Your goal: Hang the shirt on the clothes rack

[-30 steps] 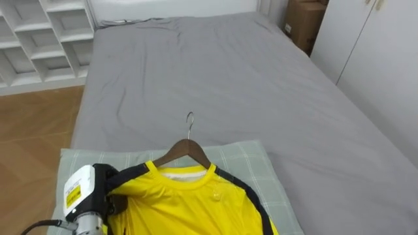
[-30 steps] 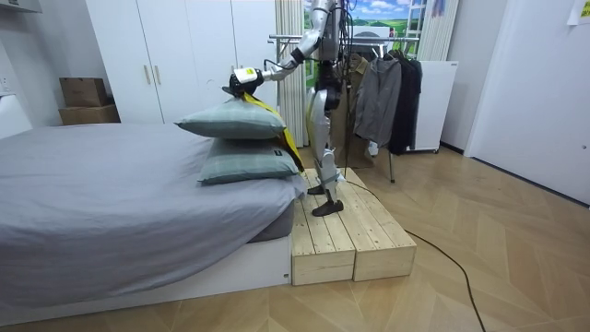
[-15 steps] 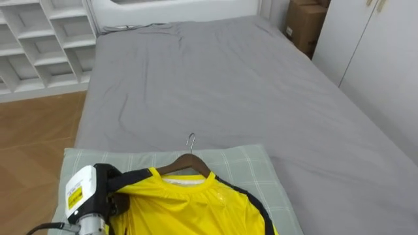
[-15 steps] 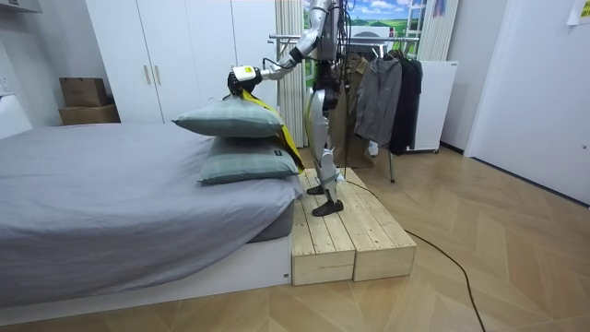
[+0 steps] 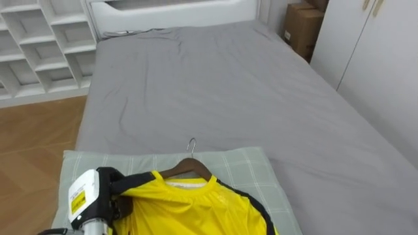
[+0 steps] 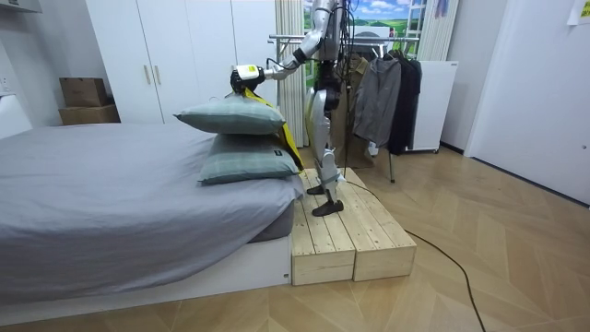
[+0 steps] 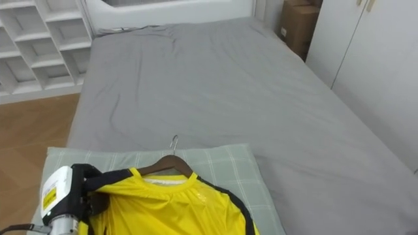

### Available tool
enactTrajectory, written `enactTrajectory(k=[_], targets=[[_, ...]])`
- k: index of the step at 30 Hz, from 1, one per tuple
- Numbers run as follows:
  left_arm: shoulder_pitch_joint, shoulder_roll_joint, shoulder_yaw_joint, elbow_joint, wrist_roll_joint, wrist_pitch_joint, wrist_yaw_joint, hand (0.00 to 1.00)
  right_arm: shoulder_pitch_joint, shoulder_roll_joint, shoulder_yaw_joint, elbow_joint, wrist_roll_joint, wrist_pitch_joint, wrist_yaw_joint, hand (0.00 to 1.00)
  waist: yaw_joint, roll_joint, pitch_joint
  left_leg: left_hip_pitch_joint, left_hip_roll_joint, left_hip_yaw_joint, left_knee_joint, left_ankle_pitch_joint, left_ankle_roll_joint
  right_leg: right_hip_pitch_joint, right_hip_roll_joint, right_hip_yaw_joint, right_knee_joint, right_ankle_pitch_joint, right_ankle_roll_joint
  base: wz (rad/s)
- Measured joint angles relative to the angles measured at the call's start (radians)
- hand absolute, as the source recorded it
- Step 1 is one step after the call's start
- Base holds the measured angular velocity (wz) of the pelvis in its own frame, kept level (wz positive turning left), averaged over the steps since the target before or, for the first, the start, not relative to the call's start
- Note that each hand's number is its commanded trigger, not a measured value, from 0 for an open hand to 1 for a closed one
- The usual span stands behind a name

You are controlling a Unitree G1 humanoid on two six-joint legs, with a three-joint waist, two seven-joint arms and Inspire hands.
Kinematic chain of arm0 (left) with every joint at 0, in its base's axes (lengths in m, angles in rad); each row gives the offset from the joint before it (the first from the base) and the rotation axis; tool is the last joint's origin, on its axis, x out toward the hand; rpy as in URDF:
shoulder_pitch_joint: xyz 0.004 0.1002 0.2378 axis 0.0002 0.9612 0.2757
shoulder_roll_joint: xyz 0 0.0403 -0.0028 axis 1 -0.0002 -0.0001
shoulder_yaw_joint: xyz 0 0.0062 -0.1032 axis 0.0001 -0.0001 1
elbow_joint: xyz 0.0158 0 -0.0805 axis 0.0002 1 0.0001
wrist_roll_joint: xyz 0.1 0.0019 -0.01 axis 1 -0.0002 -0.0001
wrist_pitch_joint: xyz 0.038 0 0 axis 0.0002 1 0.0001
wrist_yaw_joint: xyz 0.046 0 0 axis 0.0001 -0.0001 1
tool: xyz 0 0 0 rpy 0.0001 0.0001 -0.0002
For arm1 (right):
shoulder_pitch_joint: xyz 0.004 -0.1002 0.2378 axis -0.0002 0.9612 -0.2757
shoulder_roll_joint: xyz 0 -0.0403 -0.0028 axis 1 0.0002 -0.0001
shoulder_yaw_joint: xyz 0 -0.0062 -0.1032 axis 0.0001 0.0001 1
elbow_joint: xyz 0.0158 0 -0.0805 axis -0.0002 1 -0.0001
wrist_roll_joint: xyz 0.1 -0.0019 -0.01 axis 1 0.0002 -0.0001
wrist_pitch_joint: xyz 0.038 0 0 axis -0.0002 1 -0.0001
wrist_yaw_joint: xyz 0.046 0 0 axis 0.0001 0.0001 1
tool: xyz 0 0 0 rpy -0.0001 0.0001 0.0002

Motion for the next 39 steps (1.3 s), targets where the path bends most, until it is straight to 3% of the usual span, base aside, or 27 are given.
enactTrajectory(k=[2, 6, 16, 18, 20, 23, 30, 35, 39], targets=[[0.005, 0.0, -0.002, 0.0, 0.0, 0.0, 0.019, 1.0, 0.0, -0.005, -0.004, 0.003, 0.004, 0.0, -0.029, 0.0, -0.003, -0.016, -0.0005, 0.009, -0.001, -0.004, -0.005, 0.0, 0.0, 0.007, 0.0, -0.003, -0.004, 0.0, 0.0, 0.0], [0.013, 0.0, -0.002, 0.0, 0.001, 0.004, 0.027, 1.0, 0.017, -0.011, -0.06, 0.005, 0.004, 0.012, -0.063, 0.0, -0.007, -0.031, -0.0101, 0.009, -0.003, -0.01, -0.008, 0.0, 0.0, 0.017, 0.0, -0.01, -0.015, 0.0, 0.001, 0.05], [0.025, 0.0, -0.013, -0.009, 0.001, 0.01, 0.046, 1.0, -0.005, -0.019, -0.079, -0.044, -0.018, 0.016, -0.162, 0.0, -0.002, -0.031, -0.0092, 0.018, 0.0, -0.015, -0.006, 0.0, 0.0, 0.027, 0.002, -0.015, -0.014, 0.003, -0.003, 0.01], [0.029, 0.003, -0.021, -0.021, 0.001, 0.01, 0.048, 1.0, -0.011, -0.022, -0.079, -0.057, -0.019, 0.004, -0.179, 0.0, -0.003, -0.029, -0.0075, 0.021, -0.001, -0.014, -0.01, 0.0, 0.0, 0.028, 0.002, -0.015, -0.014, 0.003, -0.003, 0.0], [0.03, 0.008, -0.035, -0.024, 0.001, 0.006, 0.049, 1.0, -0.015, -0.024, -0.079, -0.08, -0.052, -0.008, -0.205, 0.0, -0.002, -0.028, 0.003, 0.034, -0.001, -0.012, -0.011, 0.0, 0.0, 0.042, 0.002, -0.019, -0.014, 0.003, -0.003, 0.0], [0.043, 0.017, -0.04, -0.032, 0.011, 0.001, 0.057, 1.0, -0.032, -0.024, -0.08, -0.11, -0.138, -0.026, -0.239, 0.0, -0.003, -0.024, 0.0109, 0.032, -0.002, -0.015, -0.012, 0.0, 0.0, 0.041, 0.001, -0.022, -0.014, 0.003, -0.003, 0.01], [0.044, 0.034, -0.062, -0.036, 0.043, -0.014, 0.061, 1.0, -0.061, -0.032, -0.079, -0.205, -0.34, -0.07, -0.34, 0.0, 0.003, -0.025, 0.0103, 0.019, -0.002, -0.022, -0.009, 0.0, 0.0, 0.034, 0.002, -0.029, -0.015, 0.003, -0.003, 0.02], [0.059, 0.035, -0.077, -0.137, 0.089, -0.017, 0.061, 1.0, -0.057, -0.048, -0.077, -0.351, -0.526, -0.116, -0.454, 0.0, 0.034, -0.028, 0.0082, 0.012, -0.001, -0.026, -0.009, 0.001, -0.001, 0.025, 0.003, -0.032, -0.012, 0.004, -0.004, 0.02], [0.059, 0.035, -0.121, -0.175, 0.087, -0.042, 0.063, 1.0, -0.064, -0.048, -0.067, -0.473, -0.604, -0.154, -0.539, 0.0, 0.052, -0.029, 0.0065, 0.016, 0.001, -0.018, -0.011, 0.001, -0.001, 0.022, 0.002, -0.031, -0.004, 0.006, -0.004, -0.02]])
